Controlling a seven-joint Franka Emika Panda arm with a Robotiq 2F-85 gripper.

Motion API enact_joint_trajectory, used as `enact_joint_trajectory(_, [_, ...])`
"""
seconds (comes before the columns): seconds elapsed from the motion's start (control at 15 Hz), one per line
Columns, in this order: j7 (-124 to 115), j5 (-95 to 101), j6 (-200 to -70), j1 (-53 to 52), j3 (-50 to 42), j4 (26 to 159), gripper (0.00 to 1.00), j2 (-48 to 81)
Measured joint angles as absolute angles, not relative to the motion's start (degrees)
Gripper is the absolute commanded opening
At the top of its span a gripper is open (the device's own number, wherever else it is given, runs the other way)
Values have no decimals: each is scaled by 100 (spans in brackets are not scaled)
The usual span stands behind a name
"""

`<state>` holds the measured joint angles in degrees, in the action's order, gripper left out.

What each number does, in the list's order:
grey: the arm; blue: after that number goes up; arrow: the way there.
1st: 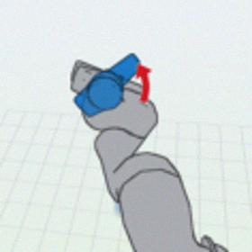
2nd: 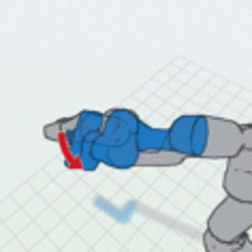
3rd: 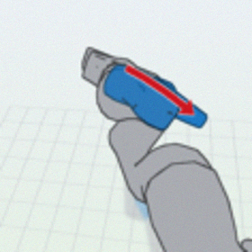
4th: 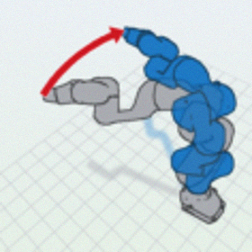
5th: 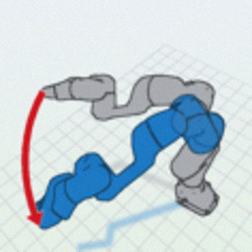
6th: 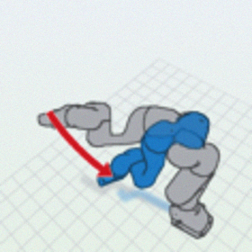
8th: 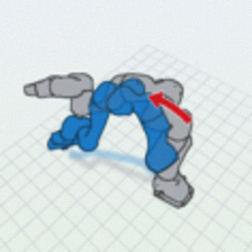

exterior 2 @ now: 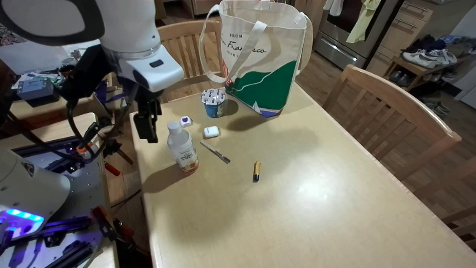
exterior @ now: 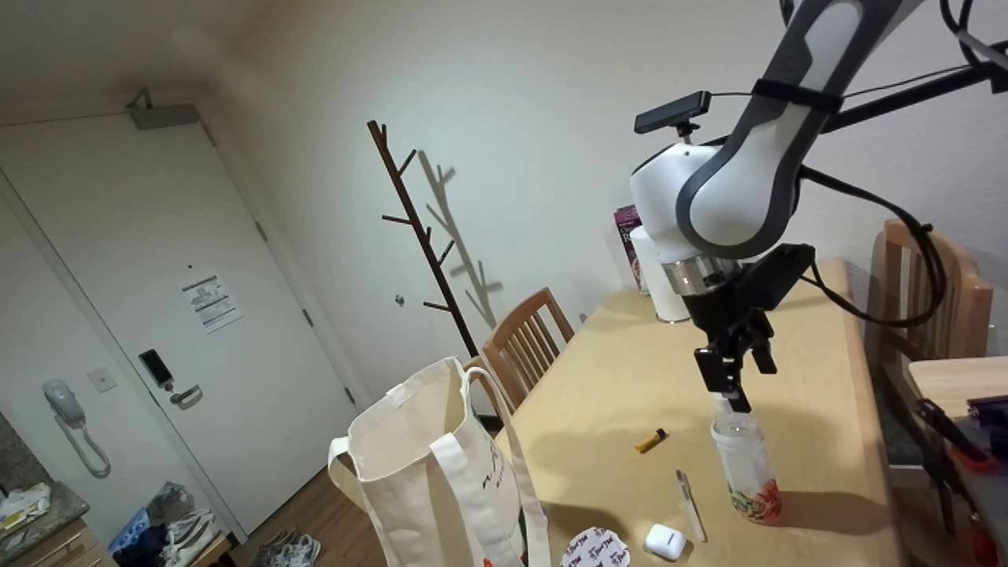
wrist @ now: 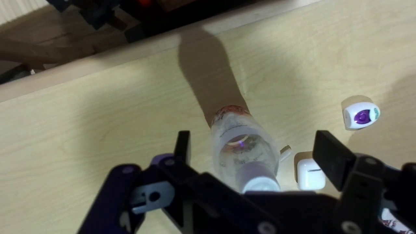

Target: Put the bottle in the bag

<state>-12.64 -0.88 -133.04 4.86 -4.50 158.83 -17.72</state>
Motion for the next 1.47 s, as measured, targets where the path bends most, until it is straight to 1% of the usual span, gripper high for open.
enact_joint_trajectory(0.2, [-1261,264,-13408,529,-424,15882,100,-1771])
enact_joint_trajectory(0.4, [-1147,384,-13837,529,-422,15884,100,-1760])
enact_joint_trajectory(0.47, [-1076,384,-14019,529,-430,15885,75,-1743])
enact_joint_trajectory(0.53, [-1018,382,-14170,529,-446,15886,74,-1714])
enact_joint_trajectory(0.87, [-682,11,-14438,503,-607,15886,39,-1525])
enact_joint_trajectory(1.2, [-367,-516,-14422,481,-695,15886,8,-1437])
enact_joint_trajectory(1.47, [-344,-580,-14322,469,-701,15858,8,-1437])
